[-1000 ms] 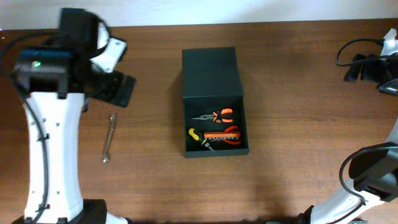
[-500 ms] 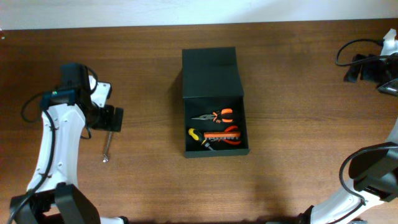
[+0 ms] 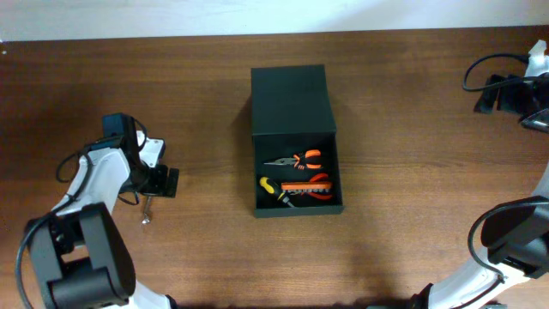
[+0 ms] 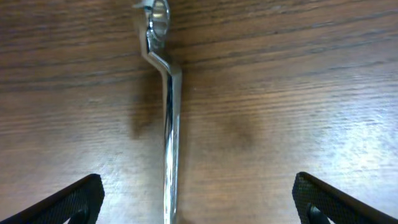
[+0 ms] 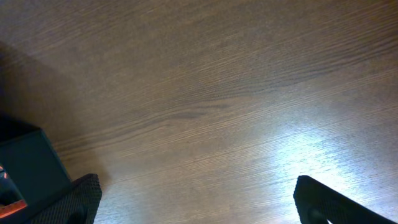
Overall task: Pack container
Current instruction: 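Lower the left gripper onto the silver wrench and grasp it, then carry the wrench into the box and open the left gripper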
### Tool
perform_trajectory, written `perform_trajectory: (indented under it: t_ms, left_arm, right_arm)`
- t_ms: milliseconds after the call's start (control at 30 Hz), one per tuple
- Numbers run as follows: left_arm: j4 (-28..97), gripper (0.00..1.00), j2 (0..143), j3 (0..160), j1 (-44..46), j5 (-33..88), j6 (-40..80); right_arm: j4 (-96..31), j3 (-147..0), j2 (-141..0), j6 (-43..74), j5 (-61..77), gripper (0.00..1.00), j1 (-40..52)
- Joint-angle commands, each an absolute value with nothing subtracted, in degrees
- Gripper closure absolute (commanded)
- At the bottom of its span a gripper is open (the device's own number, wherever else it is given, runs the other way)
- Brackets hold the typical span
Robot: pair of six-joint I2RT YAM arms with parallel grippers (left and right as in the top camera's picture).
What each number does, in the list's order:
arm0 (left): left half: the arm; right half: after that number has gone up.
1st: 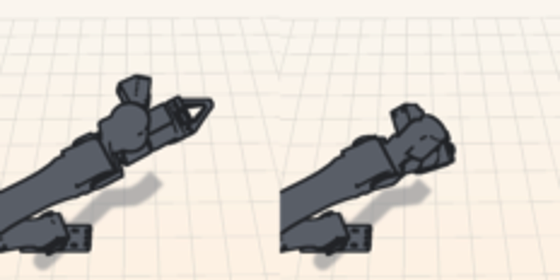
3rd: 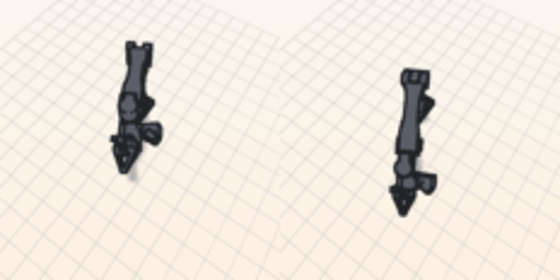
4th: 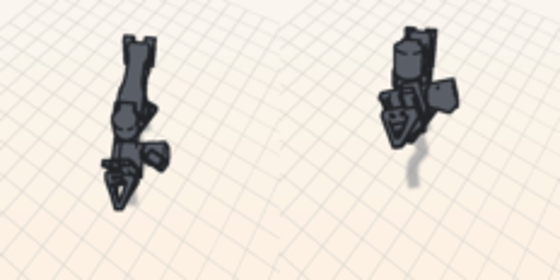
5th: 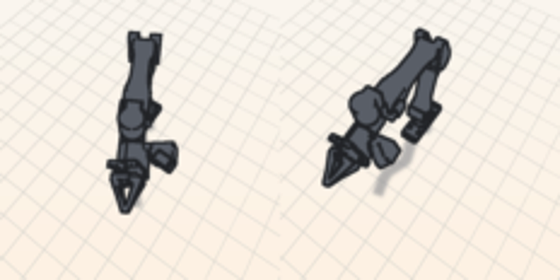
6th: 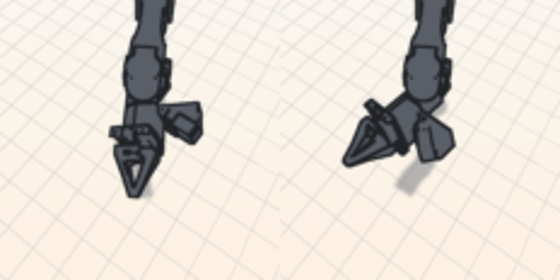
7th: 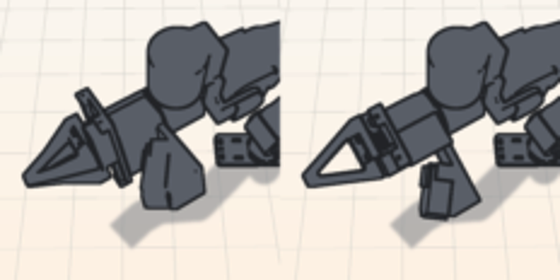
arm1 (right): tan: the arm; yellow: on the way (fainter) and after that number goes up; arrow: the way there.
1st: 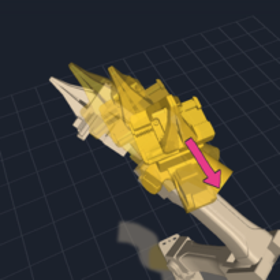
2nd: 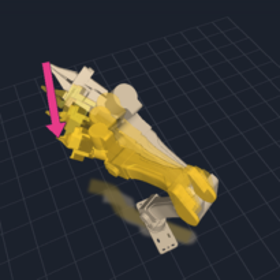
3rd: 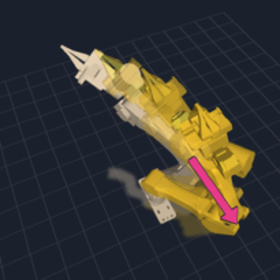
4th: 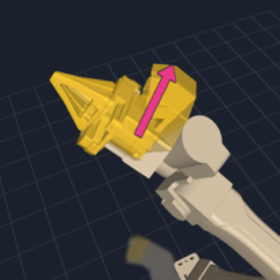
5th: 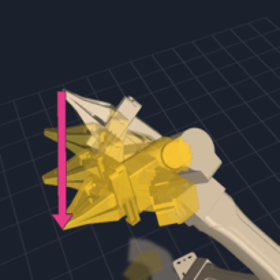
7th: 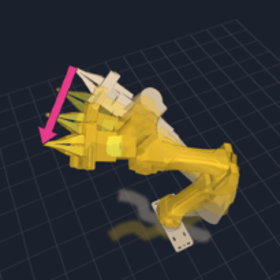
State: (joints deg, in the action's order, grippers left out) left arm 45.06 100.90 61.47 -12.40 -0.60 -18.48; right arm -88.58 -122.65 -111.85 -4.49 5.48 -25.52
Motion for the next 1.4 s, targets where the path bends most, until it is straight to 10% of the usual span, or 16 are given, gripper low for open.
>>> perform_trajectory:
  t_ms: [0, 467, 933, 1367]
  left_arm:
    - [44.1, 0.01, 103.48, 61.19, -12.64, 0.3, -19.64]
    - [44.56, 0.07, 108.55, 60.77, -12.64, 0.34, -19.57]
    - [45.19, 0.98, 108.53, 60.77, -12.64, 2.2, -18.83]
    - [50.76, 0.98, 106.52, 68.82, -9.74, 8.8, -16.53]
  right_arm:
    - [-88.51, -122.45, -111.26, -4.01, 5.8, 0.01, -25.52]
    - [-88.55, -122.45, -111.26, -4.01, 5.8, 0.01, -25.52]
    - [-88.66, -122.45, -111.26, -4.01, 5.8, 0.01, -25.52]
    - [-88.71, -122.45, -111.26, -4.01, 5.8, 0.01, -25.52]
